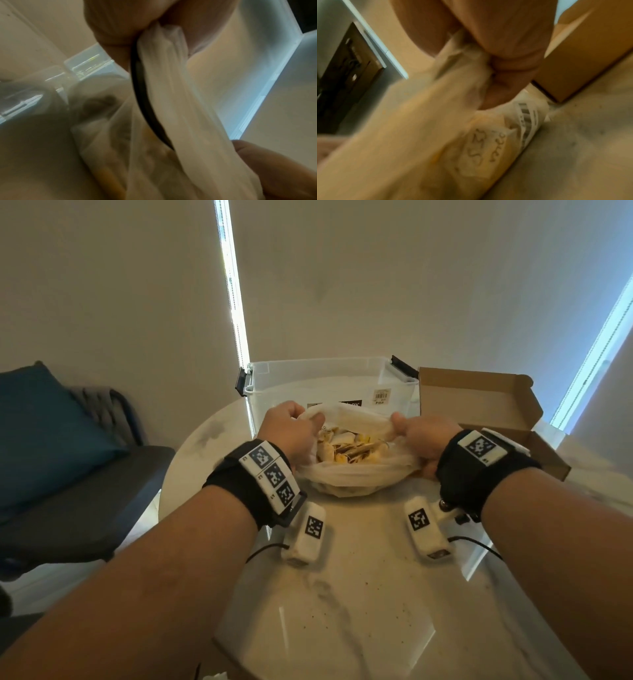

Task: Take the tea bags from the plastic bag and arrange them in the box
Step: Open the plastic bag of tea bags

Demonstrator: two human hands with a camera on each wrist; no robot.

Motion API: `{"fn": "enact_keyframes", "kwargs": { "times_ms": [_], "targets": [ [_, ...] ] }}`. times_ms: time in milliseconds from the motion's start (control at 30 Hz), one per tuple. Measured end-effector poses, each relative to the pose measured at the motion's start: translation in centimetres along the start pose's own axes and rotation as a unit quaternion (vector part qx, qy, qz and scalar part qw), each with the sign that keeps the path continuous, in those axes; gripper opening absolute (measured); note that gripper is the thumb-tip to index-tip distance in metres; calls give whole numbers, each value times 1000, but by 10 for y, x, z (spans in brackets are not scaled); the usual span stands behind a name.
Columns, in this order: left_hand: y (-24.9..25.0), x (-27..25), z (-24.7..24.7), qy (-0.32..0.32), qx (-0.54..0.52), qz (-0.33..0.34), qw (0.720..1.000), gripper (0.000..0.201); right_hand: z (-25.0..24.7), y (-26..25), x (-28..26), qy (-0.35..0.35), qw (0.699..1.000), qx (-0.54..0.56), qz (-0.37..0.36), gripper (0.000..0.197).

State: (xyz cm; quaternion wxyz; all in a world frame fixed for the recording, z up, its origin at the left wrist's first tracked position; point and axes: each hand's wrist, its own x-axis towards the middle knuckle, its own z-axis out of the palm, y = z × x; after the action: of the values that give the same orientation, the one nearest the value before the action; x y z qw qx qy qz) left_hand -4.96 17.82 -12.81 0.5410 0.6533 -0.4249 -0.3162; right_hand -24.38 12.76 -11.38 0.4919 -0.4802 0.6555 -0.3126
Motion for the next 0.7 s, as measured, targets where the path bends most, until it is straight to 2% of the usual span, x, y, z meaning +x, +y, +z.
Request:
{"fn": "enact_keyframes", "kwargs": {
  "times_ms": [67, 200, 267, 300, 367, 433, 500, 567, 600, 700],
  "targets": [
    [3, -3, 3, 0, 22, 5, 1000, 19, 3, -1, -2, 50, 991, -105, -70, 47],
    [13, -7, 0, 7, 109, 40, 993, 33, -1, -9, -15, 84, 951, -200, -221, 8],
    [18, -9, -1, 15, 171, 72, 983, 33, -1, -13, -23, 47, 934, -254, -246, 24],
    [21, -10, -1, 18, 204, 95, 974, 27, 1, -15, -27, 31, 927, -284, -241, 31],
    [27, -14, -2, 19, 243, 134, 961, 5, 3, -19, -33, 27, 901, -366, -232, 34],
    [32, -18, -2, 6, 296, 193, 936, 16, 5, -21, -35, 28, 871, -431, -231, 44],
    [34, -19, -1, -38, 381, 226, 896, 24, 5, -21, -37, 14, 843, -487, -229, 67],
    [35, -21, 1, -73, 458, 208, 861, 20, 5, -19, -37, -5, 813, -534, -230, 88],
    [35, -21, 1, -80, 478, 188, 854, 20, 6, -17, -36, -15, 806, -546, -228, 95],
    [36, -22, -3, -110, 479, 128, 861, 46, 8, -11, -32, -42, 794, -569, -209, 110]
  ]
}}
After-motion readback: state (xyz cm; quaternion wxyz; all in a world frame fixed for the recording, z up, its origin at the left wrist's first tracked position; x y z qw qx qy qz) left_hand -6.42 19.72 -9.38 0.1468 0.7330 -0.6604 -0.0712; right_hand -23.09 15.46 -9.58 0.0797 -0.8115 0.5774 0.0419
